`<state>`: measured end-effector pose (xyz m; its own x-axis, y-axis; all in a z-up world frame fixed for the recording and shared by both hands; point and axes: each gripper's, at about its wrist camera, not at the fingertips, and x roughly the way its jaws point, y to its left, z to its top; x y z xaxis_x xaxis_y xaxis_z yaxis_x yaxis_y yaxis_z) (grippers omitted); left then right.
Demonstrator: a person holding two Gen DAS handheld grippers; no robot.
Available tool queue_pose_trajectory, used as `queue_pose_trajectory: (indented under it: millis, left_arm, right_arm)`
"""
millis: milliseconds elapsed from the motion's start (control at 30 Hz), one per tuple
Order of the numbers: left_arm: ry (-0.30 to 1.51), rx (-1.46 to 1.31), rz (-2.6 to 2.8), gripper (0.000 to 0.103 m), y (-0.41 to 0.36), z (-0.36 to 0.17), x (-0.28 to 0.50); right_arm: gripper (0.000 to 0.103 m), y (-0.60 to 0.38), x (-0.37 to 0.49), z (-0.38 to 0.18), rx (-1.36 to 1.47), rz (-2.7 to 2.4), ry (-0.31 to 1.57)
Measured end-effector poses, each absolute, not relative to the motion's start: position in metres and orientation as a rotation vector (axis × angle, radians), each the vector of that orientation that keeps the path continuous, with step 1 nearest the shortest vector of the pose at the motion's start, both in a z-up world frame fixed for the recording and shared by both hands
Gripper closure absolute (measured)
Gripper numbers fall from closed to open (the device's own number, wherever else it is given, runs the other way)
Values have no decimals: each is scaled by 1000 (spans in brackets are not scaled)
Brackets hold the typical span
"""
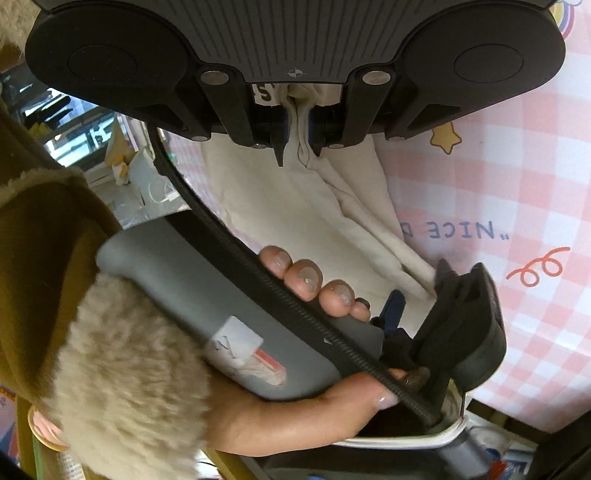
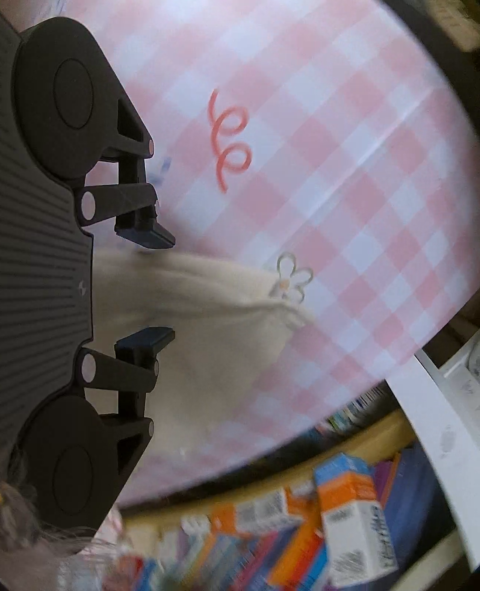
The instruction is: Fold clothes
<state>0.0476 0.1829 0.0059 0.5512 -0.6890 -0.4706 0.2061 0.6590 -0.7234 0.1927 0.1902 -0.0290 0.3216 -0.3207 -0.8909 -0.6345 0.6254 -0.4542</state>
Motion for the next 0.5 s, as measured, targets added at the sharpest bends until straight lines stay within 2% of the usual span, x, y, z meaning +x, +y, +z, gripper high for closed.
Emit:
queue_pose_trajectory:
  millis: [33, 67, 167, 500]
  left_arm:
    - [820, -654, -578, 96, 182, 7, 46]
    - [815, -647, -579, 96, 181, 9, 45]
    - [790, -606, -590, 96, 175, 16, 39]
    - [704, -444, -652, 96, 122, 48, 37]
  right_arm:
    - [71, 189, 193, -28, -946, 241, 1268]
    - [91, 186, 194, -26, -938, 235, 1273]
    - [94, 174, 196, -8, -874, 248, 1270]
    - [95, 108, 197, 58, -655, 256, 1205]
